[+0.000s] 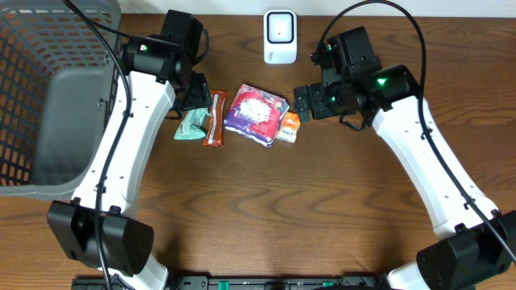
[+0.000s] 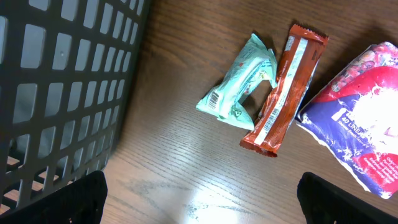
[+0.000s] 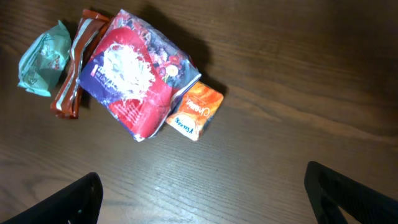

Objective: Scan the item barcode
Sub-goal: 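Lower the right gripper and grasp the orange packet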

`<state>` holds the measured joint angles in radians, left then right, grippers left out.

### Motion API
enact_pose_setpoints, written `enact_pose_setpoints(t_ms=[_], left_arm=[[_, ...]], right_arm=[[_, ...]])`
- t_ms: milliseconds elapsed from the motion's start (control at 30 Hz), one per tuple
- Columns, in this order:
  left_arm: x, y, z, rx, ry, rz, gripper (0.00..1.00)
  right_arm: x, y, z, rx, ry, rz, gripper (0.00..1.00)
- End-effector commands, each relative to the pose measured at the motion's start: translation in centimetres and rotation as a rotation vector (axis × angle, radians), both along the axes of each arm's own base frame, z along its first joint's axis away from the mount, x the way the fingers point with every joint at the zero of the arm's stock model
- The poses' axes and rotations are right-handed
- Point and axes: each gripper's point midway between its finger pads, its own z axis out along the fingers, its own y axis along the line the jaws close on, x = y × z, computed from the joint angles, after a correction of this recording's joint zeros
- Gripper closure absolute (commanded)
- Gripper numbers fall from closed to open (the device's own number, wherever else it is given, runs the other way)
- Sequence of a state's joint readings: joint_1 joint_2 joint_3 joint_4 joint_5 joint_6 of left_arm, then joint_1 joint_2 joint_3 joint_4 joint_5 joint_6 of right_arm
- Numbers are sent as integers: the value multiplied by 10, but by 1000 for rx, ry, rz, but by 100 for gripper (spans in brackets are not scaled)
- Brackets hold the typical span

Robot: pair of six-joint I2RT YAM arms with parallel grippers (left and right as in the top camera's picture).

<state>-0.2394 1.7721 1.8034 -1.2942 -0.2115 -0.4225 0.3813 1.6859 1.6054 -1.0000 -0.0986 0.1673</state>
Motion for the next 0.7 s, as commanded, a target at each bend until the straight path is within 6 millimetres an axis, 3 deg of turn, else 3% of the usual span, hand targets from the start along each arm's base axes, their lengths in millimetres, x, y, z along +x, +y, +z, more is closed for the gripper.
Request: enact_pose_setpoints(t_ms=[0, 167, 433, 667], left_arm=[[1, 1, 0, 3, -1, 10, 2], [1, 1, 0, 3, -1, 10, 2], [1, 1, 0, 3, -1, 10, 2], [1, 1, 0, 3, -1, 10, 2]], right_arm=[[4, -1, 9, -16, -38, 3, 1], [6, -5, 9, -19, -40, -9, 1], [28, -28, 15, -6, -89, -79, 1], [34, -29, 14, 0, -103, -86, 1]])
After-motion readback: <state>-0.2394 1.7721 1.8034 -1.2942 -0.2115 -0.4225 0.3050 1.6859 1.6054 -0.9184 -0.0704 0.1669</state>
